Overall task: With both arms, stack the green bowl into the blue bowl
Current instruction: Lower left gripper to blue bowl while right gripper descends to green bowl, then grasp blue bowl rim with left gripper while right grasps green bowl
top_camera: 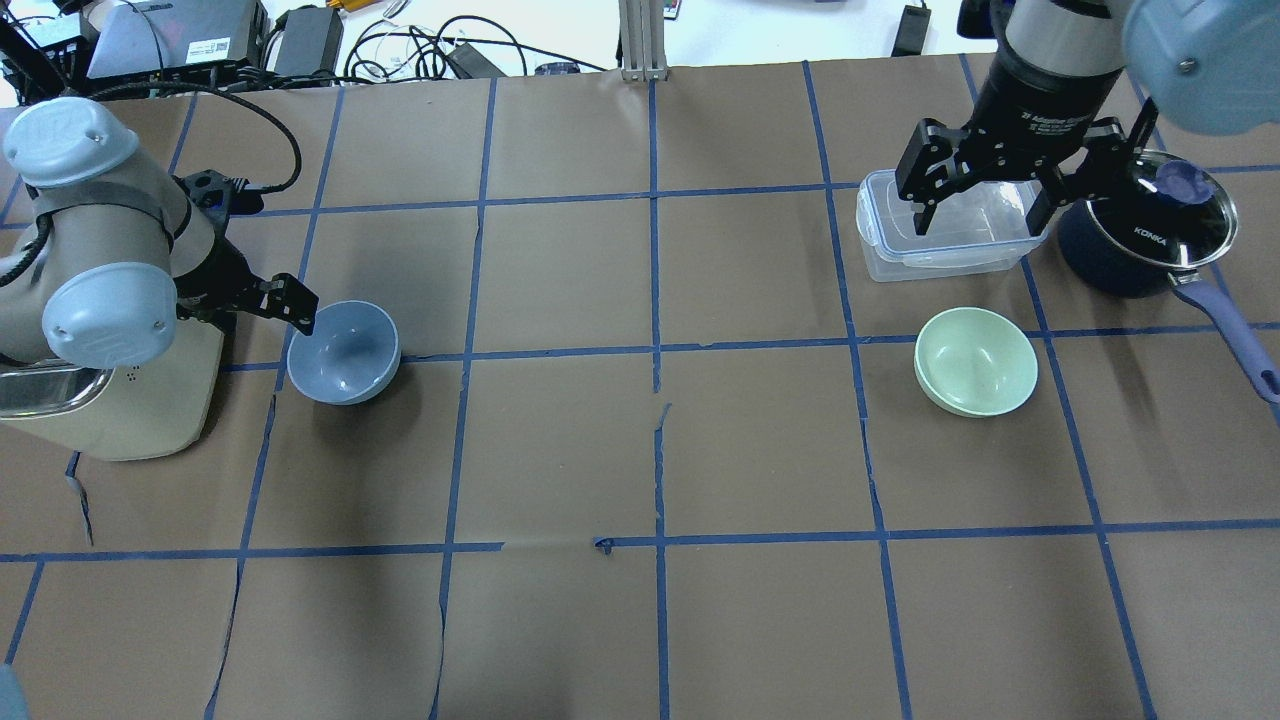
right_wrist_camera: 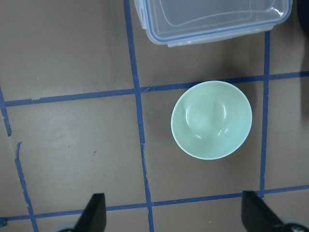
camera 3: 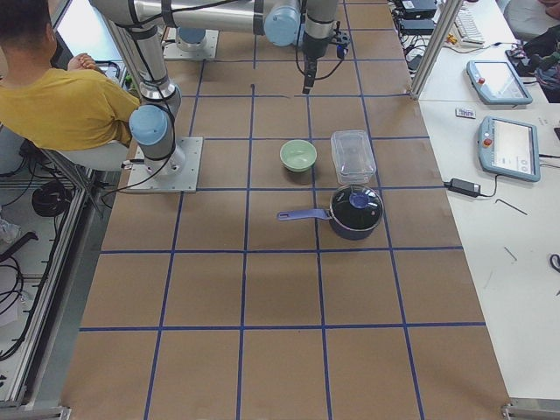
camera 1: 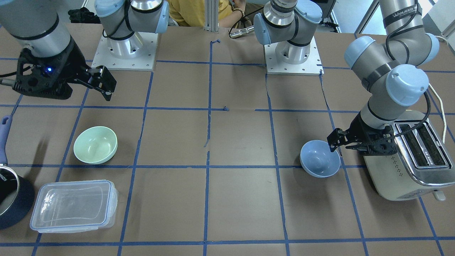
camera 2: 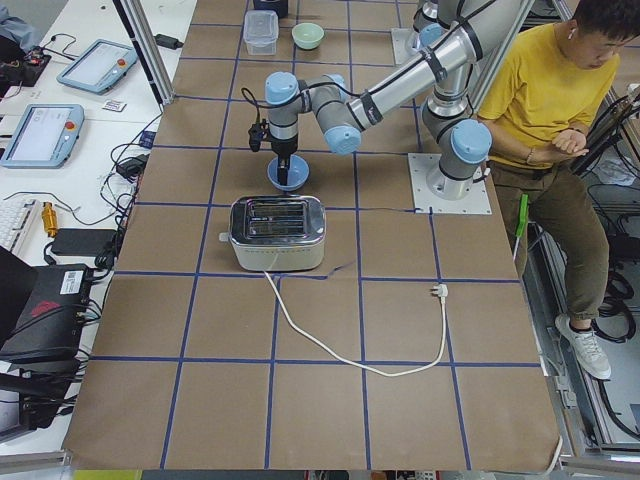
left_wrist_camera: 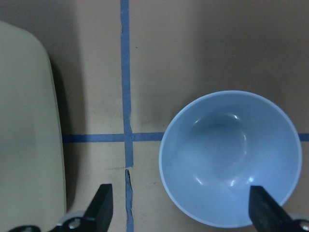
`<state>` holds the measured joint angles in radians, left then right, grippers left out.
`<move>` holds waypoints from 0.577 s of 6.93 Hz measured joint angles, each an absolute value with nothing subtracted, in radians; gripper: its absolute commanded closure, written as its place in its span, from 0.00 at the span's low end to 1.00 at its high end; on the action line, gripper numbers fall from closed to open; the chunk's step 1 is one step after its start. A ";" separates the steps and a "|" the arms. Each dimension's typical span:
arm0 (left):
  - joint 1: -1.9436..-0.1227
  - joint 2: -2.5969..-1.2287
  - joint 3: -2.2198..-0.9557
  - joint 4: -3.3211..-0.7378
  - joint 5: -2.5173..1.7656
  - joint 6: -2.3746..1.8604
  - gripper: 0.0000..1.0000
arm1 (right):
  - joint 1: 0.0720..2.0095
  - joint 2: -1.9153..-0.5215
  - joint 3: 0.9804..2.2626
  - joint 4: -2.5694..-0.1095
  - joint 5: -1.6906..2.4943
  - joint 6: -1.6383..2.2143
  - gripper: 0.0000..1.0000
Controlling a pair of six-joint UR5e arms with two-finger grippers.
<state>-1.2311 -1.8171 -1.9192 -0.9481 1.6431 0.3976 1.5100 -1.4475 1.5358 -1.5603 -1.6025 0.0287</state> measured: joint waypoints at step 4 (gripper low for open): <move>-1.219 -1.917 -1.926 -0.902 1.611 0.500 1.00 | 1.492 -1.381 1.749 -1.830 -1.607 0.002 0.00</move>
